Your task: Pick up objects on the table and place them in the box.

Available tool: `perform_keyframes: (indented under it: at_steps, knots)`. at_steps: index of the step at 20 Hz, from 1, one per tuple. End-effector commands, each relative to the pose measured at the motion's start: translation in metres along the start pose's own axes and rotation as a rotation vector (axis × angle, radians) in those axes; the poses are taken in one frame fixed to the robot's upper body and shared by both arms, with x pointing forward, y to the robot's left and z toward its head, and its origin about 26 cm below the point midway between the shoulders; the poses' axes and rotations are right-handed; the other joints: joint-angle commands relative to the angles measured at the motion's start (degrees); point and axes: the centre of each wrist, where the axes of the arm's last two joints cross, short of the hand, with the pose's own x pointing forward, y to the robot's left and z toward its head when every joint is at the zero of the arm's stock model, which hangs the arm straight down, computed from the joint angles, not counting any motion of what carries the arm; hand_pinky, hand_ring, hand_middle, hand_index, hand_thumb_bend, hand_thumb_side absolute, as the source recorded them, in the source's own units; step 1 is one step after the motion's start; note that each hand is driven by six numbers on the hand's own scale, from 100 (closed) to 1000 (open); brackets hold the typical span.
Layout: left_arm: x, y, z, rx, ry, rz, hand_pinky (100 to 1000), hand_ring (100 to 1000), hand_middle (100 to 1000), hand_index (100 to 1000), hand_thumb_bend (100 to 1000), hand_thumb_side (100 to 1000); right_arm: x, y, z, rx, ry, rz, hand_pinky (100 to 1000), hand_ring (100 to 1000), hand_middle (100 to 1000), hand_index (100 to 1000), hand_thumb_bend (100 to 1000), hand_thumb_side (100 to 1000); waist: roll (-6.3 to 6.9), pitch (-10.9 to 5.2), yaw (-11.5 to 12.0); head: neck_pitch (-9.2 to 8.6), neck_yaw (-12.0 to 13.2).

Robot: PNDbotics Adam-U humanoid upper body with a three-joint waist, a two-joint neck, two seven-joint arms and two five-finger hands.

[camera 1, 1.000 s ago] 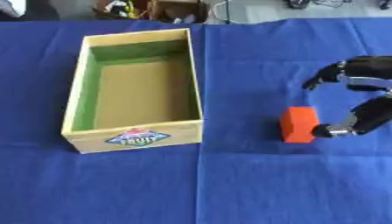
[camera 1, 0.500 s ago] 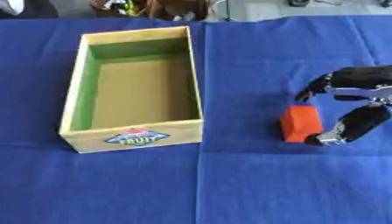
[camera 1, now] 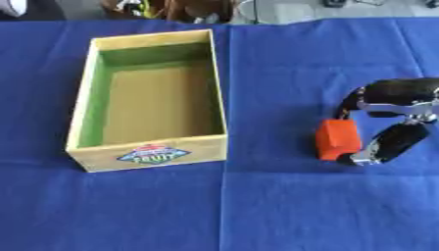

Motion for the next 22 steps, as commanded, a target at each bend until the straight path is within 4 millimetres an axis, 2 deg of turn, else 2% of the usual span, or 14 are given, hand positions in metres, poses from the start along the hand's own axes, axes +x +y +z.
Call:
perform_keyframes:
  at_steps: [1,10,11,14,15,17,20,22]
  knots:
    - [0.0067,-0.0014,-0.0031,-0.010,-0.028,0.011,639,700,726,790,100,985,-0.0046,-0.0045,0.0029,-0.008,0.035,0.032,837,816,632,796,431,700,-0.04,-0.99,0.08,-0.49,-0.20]
    - [0.0068,-0.0020,-0.0030,-0.012,-0.028,0.012,638,701,727,790,100,986,-0.0054,0.0000,-0.0031,-0.016,0.031,0.010,800,778,598,752,360,663,0.03,-0.84,0.09,-0.52,-0.33]
    - [0.0067,-0.0020,-0.0029,-0.012,-0.027,0.012,638,701,727,791,100,986,-0.0053,0.0004,-0.0035,-0.019,0.031,0.006,780,756,569,728,301,629,0.04,-0.81,0.08,-0.54,-0.34]
    - [0.0066,-0.0019,-0.0027,-0.012,-0.026,0.011,638,701,727,790,100,986,-0.0057,0.0016,-0.0045,-0.039,0.038,-0.013,771,745,549,711,264,615,0.08,-0.74,0.07,-0.51,-0.32]
    - [0.0066,-0.0018,-0.0027,-0.012,-0.025,0.011,638,702,727,790,100,985,-0.0057,0.0012,-0.0043,-0.050,0.042,-0.016,759,721,517,678,203,612,0.08,-0.73,0.05,-0.49,-0.31]
    - [0.0065,-0.0019,-0.0025,-0.014,-0.025,0.010,638,702,727,791,100,986,-0.0057,0.0005,-0.0038,-0.076,0.048,-0.028,747,707,500,657,160,604,0.06,-0.70,0.00,-0.45,-0.26]
    - [0.0065,-0.0021,-0.0024,-0.015,-0.024,0.010,638,702,728,790,100,986,-0.0052,-0.0006,-0.0023,-0.107,0.057,-0.036,724,672,471,615,155,556,0.01,-0.66,-0.07,-0.48,-0.22]
    - [0.0065,-0.0022,-0.0024,-0.015,-0.024,0.011,638,703,728,790,100,985,-0.0054,-0.0022,-0.0010,-0.130,0.068,-0.041,688,621,428,555,156,464,-0.02,-0.66,-0.13,-0.48,-0.24]
